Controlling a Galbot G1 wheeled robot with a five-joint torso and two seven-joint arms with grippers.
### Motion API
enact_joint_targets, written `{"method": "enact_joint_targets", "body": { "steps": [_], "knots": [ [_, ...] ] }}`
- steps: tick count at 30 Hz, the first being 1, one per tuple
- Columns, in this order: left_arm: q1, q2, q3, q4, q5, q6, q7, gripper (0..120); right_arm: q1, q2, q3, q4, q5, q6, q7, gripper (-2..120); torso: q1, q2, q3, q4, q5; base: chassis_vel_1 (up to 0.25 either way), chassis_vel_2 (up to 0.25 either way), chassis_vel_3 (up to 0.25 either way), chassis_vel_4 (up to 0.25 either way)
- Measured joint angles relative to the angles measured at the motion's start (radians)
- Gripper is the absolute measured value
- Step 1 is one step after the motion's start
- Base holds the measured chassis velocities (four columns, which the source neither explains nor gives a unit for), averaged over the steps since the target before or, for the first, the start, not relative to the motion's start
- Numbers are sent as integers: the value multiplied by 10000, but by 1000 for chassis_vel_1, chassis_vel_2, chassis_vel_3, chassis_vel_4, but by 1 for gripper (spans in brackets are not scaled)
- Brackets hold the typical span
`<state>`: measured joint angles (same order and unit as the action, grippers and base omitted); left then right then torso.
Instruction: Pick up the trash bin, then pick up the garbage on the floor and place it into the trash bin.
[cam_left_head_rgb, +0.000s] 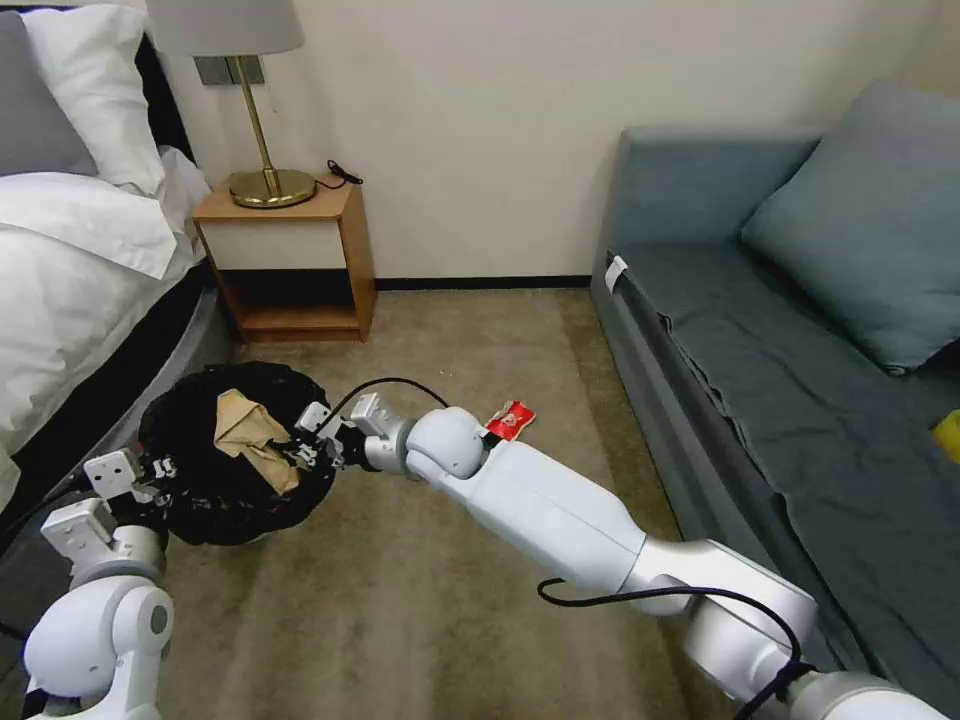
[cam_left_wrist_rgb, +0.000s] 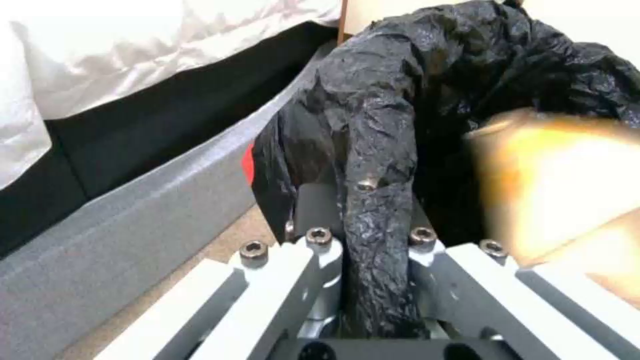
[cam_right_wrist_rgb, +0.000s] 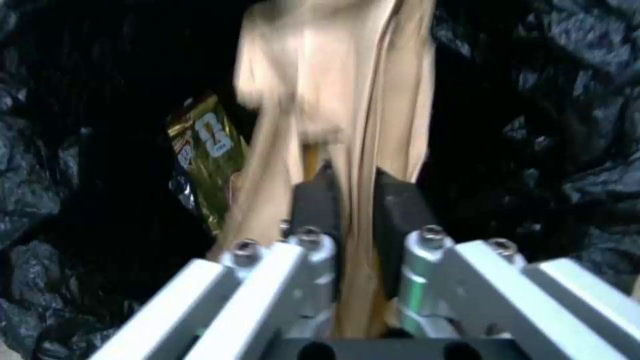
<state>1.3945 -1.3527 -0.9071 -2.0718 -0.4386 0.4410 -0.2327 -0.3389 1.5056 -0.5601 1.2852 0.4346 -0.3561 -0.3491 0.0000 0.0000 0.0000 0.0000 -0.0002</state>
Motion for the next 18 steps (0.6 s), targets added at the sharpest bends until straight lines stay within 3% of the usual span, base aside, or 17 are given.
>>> {"method": "enact_joint_targets", "body": {
  "steps": [14, 18],
  "knots": [
    [-104, 21, -6, 291, 85, -81, 7, 4, -138, -155, 419, 758, 434, -13, 371, 66, 0, 0, 0, 0, 1, 0, 0, 0, 0],
    [-171, 86, -147, 533, 173, -226, 14, 4, -193, -330, 898, 857, 634, 5, 847, 86, 0, 0, 0, 0, 3, 0, 0, 0, 0]
  ]
}}
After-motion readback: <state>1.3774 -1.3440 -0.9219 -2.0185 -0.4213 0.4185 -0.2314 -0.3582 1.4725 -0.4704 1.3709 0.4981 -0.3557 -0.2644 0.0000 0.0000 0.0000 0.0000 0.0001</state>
